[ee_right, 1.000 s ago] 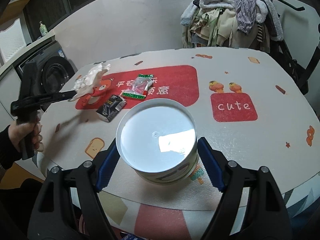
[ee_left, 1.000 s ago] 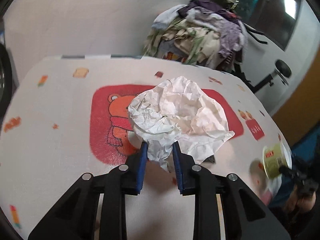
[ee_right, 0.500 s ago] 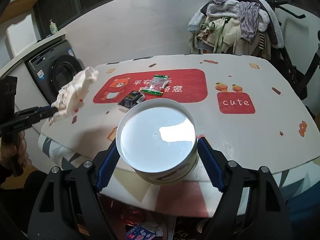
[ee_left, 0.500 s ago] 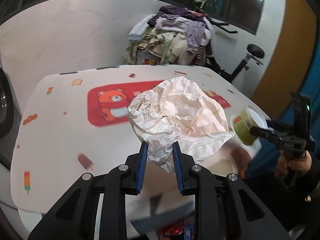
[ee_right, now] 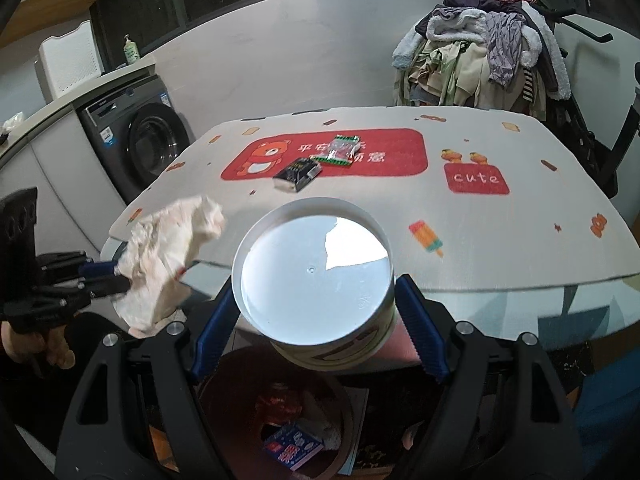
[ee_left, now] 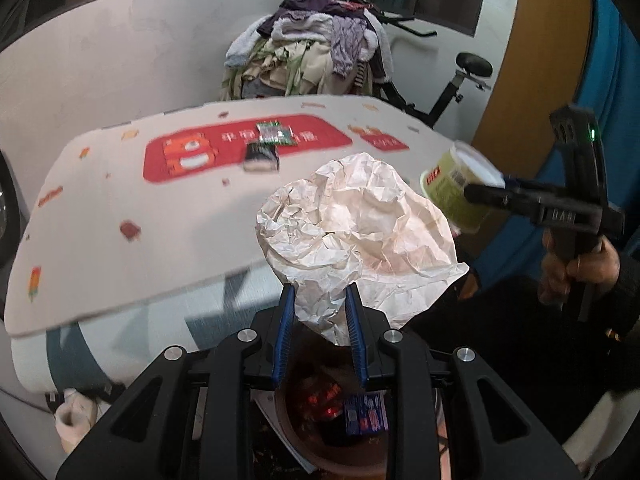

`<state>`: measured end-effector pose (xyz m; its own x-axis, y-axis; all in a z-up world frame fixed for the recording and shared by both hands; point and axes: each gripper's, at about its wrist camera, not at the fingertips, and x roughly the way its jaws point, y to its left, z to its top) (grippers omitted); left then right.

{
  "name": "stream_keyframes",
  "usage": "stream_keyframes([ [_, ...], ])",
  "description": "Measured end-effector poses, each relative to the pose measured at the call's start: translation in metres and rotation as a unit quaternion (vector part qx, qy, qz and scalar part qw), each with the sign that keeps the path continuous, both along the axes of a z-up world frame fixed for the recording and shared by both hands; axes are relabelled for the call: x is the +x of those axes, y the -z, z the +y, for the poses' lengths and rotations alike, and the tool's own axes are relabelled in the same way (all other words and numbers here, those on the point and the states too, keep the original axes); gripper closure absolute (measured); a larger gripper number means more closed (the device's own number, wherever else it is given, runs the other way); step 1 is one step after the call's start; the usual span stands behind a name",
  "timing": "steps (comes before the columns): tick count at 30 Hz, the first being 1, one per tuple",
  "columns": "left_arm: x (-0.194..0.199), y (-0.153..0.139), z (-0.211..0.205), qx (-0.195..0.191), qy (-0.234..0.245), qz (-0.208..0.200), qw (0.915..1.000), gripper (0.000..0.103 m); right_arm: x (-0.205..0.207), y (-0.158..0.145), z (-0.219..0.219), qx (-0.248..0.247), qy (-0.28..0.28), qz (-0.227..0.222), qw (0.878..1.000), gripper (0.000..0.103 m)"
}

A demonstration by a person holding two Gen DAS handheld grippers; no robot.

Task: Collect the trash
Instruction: 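Lower the tissue and cup into the brown bin and release both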

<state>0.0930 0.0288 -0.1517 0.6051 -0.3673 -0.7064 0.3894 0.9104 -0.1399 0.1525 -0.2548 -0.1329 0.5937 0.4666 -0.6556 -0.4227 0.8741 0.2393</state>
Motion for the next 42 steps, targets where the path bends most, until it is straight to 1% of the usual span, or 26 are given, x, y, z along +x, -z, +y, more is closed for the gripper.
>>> stream_keyframes([
  [4, -0.016, 0.016, -0.004, 0.022, 0.015, 0.011, 0.9996, 0.078, -0.014, 0.001, -0.003, -0.002, -0.001, -0.001, 1.0, 0.026],
  [9, -0.025, 0.03, -0.005, 0.037, 0.027, 0.02, 0.9987, 0.078, -0.022, 0.006, -0.007, 0.005, 0.003, 0.003, 1.0, 0.026],
  [10, -0.026, 0.034, -0.007, 0.045, 0.032, 0.021, 0.9982, 0.078, -0.023, 0.007, -0.006, 0.005, 0.003, 0.003, 1.0, 0.026],
  [16, -0.03, 0.043, -0.017, 0.071, 0.053, 0.021, 0.9958, 0.078, -0.026, 0.011, -0.004, 0.008, -0.003, 0.005, 1.0, 0.026],
  [19, -0.029, 0.048, -0.019, 0.078, 0.055, 0.027, 0.9951, 0.078, -0.027, 0.015, -0.001, 0.008, -0.006, 0.009, 1.0, 0.026],
  [21, -0.03, 0.05, -0.02, 0.08, 0.056, 0.028, 0.9948, 0.076, -0.027, 0.02, 0.001, 0.009, -0.008, 0.014, 1.0, 0.026],
  [22, -0.03, 0.051, -0.02, 0.08, 0.057, 0.028, 0.9947, 0.073, -0.027, 0.022, 0.001, 0.009, -0.009, 0.016, 1.0, 0.026],
  [23, -0.03, 0.051, -0.021, 0.083, 0.056, 0.028, 0.9946, 0.061, -0.028, 0.023, 0.002, 0.01, -0.009, 0.019, 1.0, 0.026],
  [24, -0.029, 0.052, -0.022, 0.084, 0.056, 0.027, 0.9945, 0.053, -0.028, 0.025, 0.002, 0.011, -0.01, 0.022, 1.0, 0.026],
  [25, -0.029, 0.052, -0.022, 0.084, 0.055, 0.025, 0.9947, 0.039, -0.028, 0.027, 0.003, 0.013, -0.011, 0.026, 1.0, 0.026],
  [26, -0.03, 0.051, -0.022, 0.083, 0.053, 0.021, 0.9949, 0.032, -0.028, 0.029, 0.005, 0.013, -0.013, 0.03, 0.999, 0.026],
  [27, -0.031, 0.05, -0.022, 0.082, 0.052, 0.017, 0.9951, 0.031, -0.028, 0.03, 0.006, 0.014, -0.015, 0.032, 0.999, 0.026],
  [29, -0.034, 0.047, -0.022, 0.084, 0.043, 0.005, 0.9955, 0.021, -0.03, 0.033, 0.012, 0.014, -0.021, 0.036, 0.999, 0.026],
  [30, -0.035, 0.045, -0.021, 0.085, 0.038, -0.002, 0.9957, 0.019, -0.031, 0.034, 0.015, 0.013, -0.025, 0.037, 0.999, 0.026],
  [32, -0.037, 0.041, -0.018, 0.083, 0.028, -0.014, 0.9961, 0.01, -0.035, 0.04, 0.024, 0.007, -0.038, 0.042, 0.998, 0.026],
  [36, -0.037, 0.034, -0.007, 0.069, -0.001, -0.028, 0.9972, 0.007, -0.042, 0.051, 0.046, -0.039, -0.072, 0.041, 0.996, 0.026],
  [39, -0.033, 0.031, 0.005, 0.053, -0.028, -0.026, 0.9978, 0.007, -0.044, 0.058, 0.056, -0.058, -0.089, 0.046, 0.993, 0.026],
  [42, -0.03, 0.029, 0.017, 0.035, -0.053, -0.022, 0.9977, 0.006, -0.042, 0.065, 0.06, -0.067, -0.093, 0.059, 0.992, 0.026],
])
